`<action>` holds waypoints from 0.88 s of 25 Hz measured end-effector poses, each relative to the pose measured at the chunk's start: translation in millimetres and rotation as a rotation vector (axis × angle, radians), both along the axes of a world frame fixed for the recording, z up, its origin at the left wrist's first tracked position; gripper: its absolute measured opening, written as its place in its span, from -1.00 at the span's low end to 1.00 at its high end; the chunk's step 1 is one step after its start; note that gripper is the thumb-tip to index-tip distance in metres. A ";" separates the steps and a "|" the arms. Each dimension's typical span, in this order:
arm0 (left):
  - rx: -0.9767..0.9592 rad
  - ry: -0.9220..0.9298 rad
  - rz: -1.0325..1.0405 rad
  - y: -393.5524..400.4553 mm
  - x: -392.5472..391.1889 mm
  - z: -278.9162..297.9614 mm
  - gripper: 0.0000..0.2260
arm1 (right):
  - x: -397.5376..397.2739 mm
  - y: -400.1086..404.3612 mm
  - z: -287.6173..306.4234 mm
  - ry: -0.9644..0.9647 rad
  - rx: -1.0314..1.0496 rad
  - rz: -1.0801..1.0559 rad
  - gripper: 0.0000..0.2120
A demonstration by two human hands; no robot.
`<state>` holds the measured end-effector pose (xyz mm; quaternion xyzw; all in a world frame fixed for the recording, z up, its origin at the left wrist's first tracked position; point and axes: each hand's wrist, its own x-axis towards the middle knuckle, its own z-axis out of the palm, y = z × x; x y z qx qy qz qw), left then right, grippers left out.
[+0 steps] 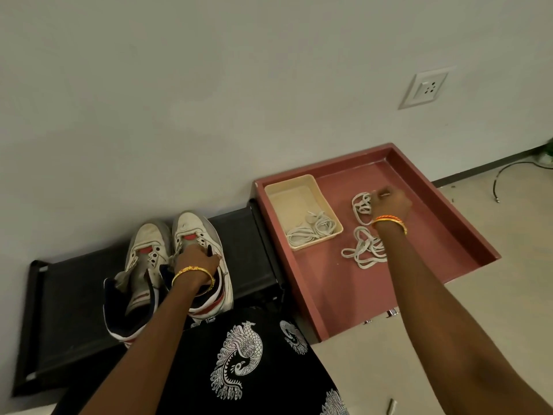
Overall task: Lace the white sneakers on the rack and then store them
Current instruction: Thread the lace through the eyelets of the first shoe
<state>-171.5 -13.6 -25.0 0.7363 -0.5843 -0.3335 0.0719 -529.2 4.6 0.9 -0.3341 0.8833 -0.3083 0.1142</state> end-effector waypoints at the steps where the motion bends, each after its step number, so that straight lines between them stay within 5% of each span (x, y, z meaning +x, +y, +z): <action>1: 0.003 -0.003 -0.012 -1.7 0.4 -1.0 -0.79 | 10.0 -4.9 2.4 0.035 -0.020 0.059 -0.71; 5: 0.020 0.036 0.003 -4.7 6.4 -5.5 -0.75 | 61.8 -29.1 -9.6 0.139 0.294 0.466 -0.71; 10: -0.004 0.043 0.043 0.8 16.8 -10.7 -0.75 | 78.1 -38.6 -37.5 0.401 0.675 0.602 -0.69; 17: -0.031 0.049 0.036 -0.8 21.5 -19.4 -0.76 | 72.9 -39.6 -39.5 0.515 0.616 0.598 -0.70; 22: 0.006 0.088 0.049 0.5 24.8 -19.7 -0.74 | 70.9 -36.6 -2.9 0.240 0.176 0.280 -0.75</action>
